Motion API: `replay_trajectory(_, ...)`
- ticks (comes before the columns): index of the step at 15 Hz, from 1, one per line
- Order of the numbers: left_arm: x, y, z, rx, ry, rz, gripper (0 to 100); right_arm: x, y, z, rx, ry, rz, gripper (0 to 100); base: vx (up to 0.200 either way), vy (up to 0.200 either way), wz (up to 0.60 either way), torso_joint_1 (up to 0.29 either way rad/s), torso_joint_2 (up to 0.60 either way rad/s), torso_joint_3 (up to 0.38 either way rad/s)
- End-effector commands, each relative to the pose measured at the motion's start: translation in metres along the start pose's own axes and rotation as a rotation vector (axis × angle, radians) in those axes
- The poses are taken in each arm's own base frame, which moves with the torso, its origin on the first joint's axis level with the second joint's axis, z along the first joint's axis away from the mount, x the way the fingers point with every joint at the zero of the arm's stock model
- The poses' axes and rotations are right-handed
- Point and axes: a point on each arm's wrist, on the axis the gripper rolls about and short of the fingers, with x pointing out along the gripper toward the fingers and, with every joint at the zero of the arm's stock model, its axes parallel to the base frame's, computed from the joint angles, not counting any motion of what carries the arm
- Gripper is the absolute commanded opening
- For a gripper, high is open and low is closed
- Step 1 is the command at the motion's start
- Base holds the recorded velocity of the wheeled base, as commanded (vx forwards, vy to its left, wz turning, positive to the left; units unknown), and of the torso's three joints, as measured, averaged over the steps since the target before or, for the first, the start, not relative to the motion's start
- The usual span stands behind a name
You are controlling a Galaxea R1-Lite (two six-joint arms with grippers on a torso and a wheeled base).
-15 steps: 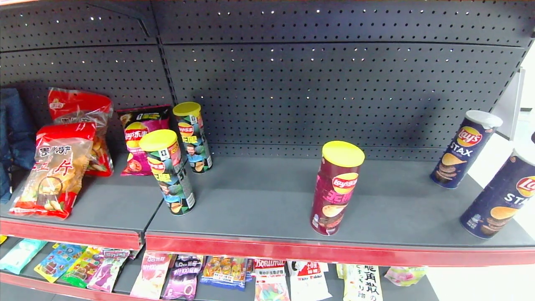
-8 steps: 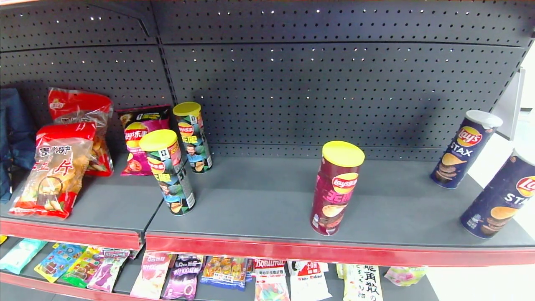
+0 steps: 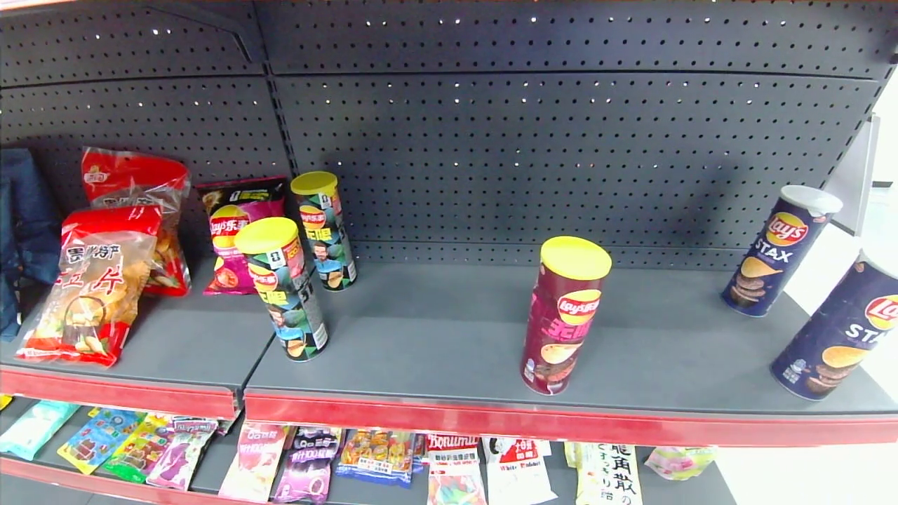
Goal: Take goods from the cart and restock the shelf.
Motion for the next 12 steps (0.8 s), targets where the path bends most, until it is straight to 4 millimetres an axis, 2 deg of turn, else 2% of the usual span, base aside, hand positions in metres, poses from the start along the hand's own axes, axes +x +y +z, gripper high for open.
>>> replay_trajectory(1, 0.002, -0.001, -0.004, -0.003, 0.012, -0.020, 0, -0.021, -0.002, -0.039, -0.037, -0.053, 0.211, 100, 0.000, 0.000, 0.00, 0.000, 0.00, 0.000)
replay_trajectory(4, 0.003, -0.002, -0.009, -0.007, 0.025, -0.038, 0, -0.013, 0.000, -0.060, -0.033, 0.018, 0.238, 100, 0.000, 0.000, 0.00, 0.000, 0.00, 0.000)
replay_trajectory(6, 0.003, -0.002, -0.009, -0.007, 0.022, -0.037, 0, -0.001, -0.002, -0.091, -0.073, 0.089, 0.131, 100, 0.000, 0.000, 0.00, 0.000, 0.00, 0.000)
replay_trajectory(7, 0.003, -0.002, -0.009, -0.008, 0.021, -0.037, 0, 0.005, -0.004, -0.099, -0.086, 0.038, 0.047, 100, 0.000, 0.000, 0.00, 0.000, 0.00, 0.000)
replay_trajectory(10, 0.002, -0.002, -0.009, -0.009, 0.014, -0.034, 0, 0.005, -0.006, -0.099, -0.032, 0.053, -0.067, 100, 0.000, 0.000, 0.00, 0.000, 0.00, 0.000)
replay_trajectory(12, 0.001, -0.003, -0.010, -0.007, 0.005, -0.033, 0, 0.005, -0.003, -0.104, -0.001, 0.085, 0.045, 100, 0.000, 0.000, 0.00, 0.000, 0.00, 0.000)
